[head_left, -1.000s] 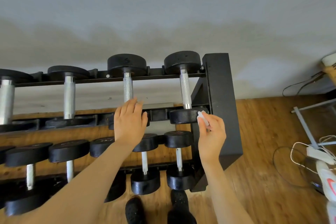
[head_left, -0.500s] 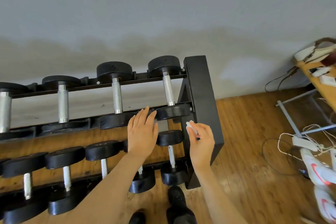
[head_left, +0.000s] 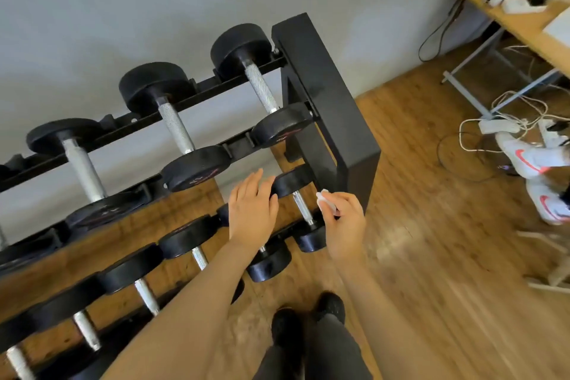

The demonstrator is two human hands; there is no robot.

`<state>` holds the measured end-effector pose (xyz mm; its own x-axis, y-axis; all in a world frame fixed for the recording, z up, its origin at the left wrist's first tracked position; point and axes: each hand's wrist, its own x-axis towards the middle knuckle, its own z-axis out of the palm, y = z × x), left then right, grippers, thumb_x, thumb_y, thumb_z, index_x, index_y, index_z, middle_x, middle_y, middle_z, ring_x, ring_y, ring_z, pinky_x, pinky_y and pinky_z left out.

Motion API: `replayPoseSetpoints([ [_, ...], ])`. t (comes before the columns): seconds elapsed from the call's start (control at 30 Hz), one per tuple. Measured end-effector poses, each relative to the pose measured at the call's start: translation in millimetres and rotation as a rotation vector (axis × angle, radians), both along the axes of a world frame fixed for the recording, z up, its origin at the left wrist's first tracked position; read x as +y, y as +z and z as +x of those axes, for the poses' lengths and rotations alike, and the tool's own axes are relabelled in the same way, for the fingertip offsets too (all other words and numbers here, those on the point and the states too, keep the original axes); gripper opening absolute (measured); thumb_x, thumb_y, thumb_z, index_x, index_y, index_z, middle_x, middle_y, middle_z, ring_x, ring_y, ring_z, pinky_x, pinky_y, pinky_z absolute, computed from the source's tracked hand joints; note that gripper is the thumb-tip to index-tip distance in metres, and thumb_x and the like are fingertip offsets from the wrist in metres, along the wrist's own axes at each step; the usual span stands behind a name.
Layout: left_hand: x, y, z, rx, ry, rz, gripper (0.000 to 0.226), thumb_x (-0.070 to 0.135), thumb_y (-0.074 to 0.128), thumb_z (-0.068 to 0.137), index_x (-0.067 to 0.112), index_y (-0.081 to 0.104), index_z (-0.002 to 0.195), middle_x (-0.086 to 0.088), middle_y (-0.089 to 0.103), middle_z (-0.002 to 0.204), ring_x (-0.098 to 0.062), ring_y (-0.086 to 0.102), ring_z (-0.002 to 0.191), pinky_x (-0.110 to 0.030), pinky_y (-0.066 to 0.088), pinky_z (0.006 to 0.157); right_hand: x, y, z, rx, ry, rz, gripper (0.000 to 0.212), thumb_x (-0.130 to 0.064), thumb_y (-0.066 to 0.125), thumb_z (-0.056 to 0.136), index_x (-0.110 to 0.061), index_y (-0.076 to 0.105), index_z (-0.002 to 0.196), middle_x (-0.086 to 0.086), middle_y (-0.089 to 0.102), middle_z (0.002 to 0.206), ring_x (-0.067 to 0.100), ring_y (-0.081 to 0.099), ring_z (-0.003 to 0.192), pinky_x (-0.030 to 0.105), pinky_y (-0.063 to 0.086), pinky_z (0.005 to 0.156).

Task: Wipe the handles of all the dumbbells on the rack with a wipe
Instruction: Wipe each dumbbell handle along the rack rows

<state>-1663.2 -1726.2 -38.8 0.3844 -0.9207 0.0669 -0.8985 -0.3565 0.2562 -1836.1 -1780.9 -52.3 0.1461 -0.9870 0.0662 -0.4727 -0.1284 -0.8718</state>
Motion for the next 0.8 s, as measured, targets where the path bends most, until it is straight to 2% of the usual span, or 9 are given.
replayPoseSetpoints([
  [0.23,-9.2,-49.1,-17.2,-0.006,-0.011,0.02,0.039,0.024,0.06,0.095,0.014,0.059,0.132,-0.011,0.054,0.141,-0.027,0.054,0.127,-0.045,0.043,0.103,3.0,-52.9,-13.2,0.049,-0.002,0.026,0.018,-0.012,0.066,0.089,-0.012,0.074,0.106,-0.003,0.063,0.1,0.014,0.059,0.094,0.034,0.053,0.084],
  [0.4,-18.6,-111.4,-17.3,-0.044,-0.002,0.016,0.041,0.023,0.063,0.093,0.014,0.058,0.133,-0.011,0.055,0.14,-0.027,0.055,0.126,-0.046,0.046,0.1,-14.8,-122.5,-13.7,0.055,0.059,0.023,0.019,-0.015,0.066,0.09,-0.013,0.074,0.107,-0.002,0.062,0.104,0.018,0.059,0.098,0.037,0.052,0.087],
  [0.57,-19.6,-184.8,3.7,-0.095,-0.006,0.047,0.041,0.023,0.062,0.094,0.014,0.058,0.133,-0.013,0.056,0.138,-0.029,0.056,0.125,-0.046,0.045,0.101,-30.7,-198.3,-6.0,0.039,0.094,0.0,0.019,-0.018,0.064,0.091,-0.017,0.073,0.108,-0.006,0.061,0.104,0.016,0.058,0.097,0.035,0.051,0.086],
  [0.8,-31.2,-272.8,52.8,-0.216,-0.047,0.083,0.042,0.027,0.051,0.1,0.016,0.051,0.14,-0.011,0.046,0.148,-0.029,0.046,0.134,-0.046,0.034,0.11,-62.7,-285.6,28.1,-0.038,0.136,-0.127,0.018,-0.015,0.064,0.091,-0.011,0.073,0.106,-0.002,0.063,0.102,0.017,0.059,0.098,0.027,0.049,0.088],
])
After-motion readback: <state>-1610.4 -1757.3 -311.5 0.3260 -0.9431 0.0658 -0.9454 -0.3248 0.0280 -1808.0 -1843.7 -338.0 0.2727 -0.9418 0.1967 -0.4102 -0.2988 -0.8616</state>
